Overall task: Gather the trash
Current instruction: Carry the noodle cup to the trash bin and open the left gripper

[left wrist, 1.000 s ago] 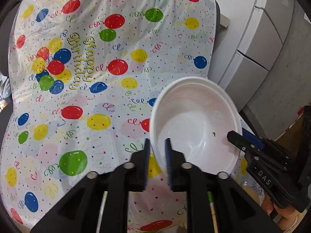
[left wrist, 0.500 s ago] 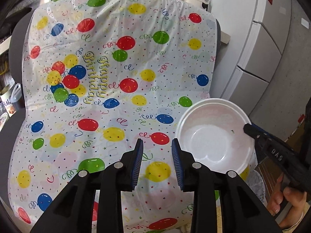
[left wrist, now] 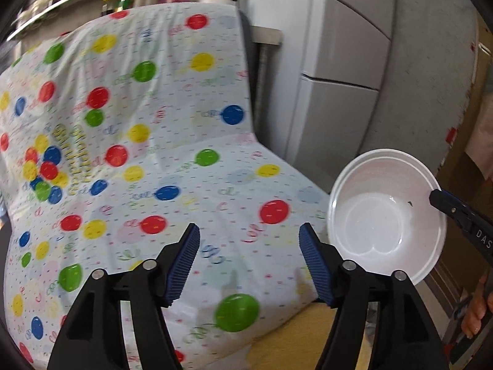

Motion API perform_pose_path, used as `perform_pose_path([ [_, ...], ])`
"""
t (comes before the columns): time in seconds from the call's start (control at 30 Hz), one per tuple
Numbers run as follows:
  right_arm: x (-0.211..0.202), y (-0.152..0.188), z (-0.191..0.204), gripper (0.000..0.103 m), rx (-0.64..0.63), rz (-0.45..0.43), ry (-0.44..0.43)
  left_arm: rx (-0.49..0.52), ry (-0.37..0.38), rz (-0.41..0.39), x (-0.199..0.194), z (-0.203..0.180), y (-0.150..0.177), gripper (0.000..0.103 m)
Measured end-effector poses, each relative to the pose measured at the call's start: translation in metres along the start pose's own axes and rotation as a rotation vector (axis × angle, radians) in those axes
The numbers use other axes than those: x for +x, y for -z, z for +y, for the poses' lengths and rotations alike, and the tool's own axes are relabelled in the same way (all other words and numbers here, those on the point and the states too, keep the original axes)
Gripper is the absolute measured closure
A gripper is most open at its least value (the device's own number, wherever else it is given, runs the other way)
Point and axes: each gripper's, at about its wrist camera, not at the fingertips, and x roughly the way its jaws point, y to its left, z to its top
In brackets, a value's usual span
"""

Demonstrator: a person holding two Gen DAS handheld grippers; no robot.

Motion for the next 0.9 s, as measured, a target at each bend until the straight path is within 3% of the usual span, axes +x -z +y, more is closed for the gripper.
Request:
perform_pose_path([
  [0.1,-0.015,0.011,-0.038,0.097,0.062,-0.006,0.060,0.052,0.027,0.004,0.007,-0.031,-0.001,0.022],
  [0.4,-0.044,0.051,-0.134,0.097,0.222,0.024,0.227,0.179,0.132,0.027,0.027,-0.119,-0.003,0.021],
  [0.53,-0.048,0.069,-0.168,0.097,0.273,0.053,0.292,0.201,0.151,0.034,0.032,-0.138,-0.004,0.021],
  [0.77,-0.017,0.085,-0.186,0.097,0.316,0.115,0.300,0.213,0.136,0.051,0.042,-0.148,-0.004,0.021],
  [0.83,0.001,0.087,-0.191,0.088,0.329,0.149,0.268,0.209,0.130,0.060,0.047,-0.147,-0.005,0.021],
  [0.87,0.010,0.087,-0.194,0.063,0.339,0.161,0.260,0.207,0.127,0.063,0.048,-0.146,-0.005,0.021],
  [0.9,0.017,0.089,-0.196,0.053,0.348,0.170,0.269,0.204,0.124,0.067,0.050,-0.145,-0.005,0.021],
])
